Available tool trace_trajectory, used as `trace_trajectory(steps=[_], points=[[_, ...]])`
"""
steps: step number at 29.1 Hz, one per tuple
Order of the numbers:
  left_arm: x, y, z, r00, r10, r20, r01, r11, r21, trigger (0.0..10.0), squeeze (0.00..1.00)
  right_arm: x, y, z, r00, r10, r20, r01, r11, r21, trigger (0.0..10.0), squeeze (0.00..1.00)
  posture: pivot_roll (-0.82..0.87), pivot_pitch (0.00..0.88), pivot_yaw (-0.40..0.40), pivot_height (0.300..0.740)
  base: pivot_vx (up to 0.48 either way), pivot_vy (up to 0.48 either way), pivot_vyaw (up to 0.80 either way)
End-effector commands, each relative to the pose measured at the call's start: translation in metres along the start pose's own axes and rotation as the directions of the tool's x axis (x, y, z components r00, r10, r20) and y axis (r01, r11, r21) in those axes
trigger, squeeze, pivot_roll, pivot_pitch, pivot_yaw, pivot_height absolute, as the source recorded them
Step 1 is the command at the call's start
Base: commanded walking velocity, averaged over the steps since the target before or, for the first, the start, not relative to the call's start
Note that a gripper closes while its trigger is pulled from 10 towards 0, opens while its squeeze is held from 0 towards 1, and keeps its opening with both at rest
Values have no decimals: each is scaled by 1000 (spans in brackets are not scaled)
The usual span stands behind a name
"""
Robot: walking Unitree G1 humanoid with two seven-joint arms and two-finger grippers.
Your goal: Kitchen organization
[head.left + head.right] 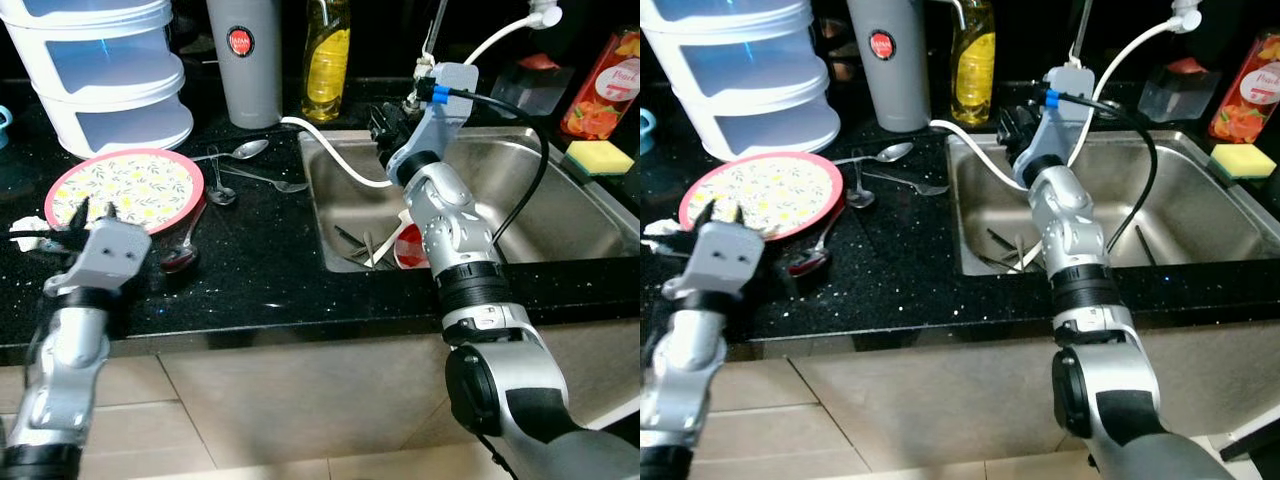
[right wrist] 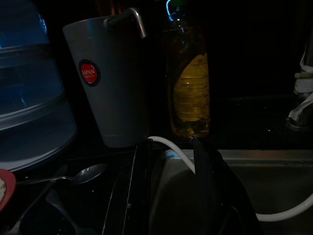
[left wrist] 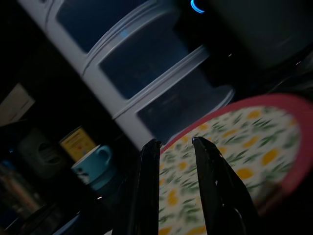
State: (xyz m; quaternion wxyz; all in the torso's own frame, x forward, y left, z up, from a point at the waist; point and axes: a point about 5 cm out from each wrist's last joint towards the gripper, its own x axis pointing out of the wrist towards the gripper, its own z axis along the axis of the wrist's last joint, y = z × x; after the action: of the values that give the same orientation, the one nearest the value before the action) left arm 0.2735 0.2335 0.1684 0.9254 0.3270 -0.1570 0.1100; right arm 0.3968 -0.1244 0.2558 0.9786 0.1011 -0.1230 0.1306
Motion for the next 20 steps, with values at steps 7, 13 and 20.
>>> trace_trajectory(steps=[7,13,20], points=[[9,-2,24,998,35,44,-35,999,-1,10000,0,-1,-1,5,1000,17,26,-17,1000,-3,10000,0,0,0,-63,740,0,0,0],[26,20,46,979,205,-10,-204,969,-137,10000,0,-2,15,29,983,114,147,-113,993,-17,10000,0,2,0,-68,740,0,0,0],[32,22,69,977,211,9,-201,940,-276,10000,0,0,19,42,972,125,197,-123,992,-24,10000,0,4,0,-75,740,0,0,0]])
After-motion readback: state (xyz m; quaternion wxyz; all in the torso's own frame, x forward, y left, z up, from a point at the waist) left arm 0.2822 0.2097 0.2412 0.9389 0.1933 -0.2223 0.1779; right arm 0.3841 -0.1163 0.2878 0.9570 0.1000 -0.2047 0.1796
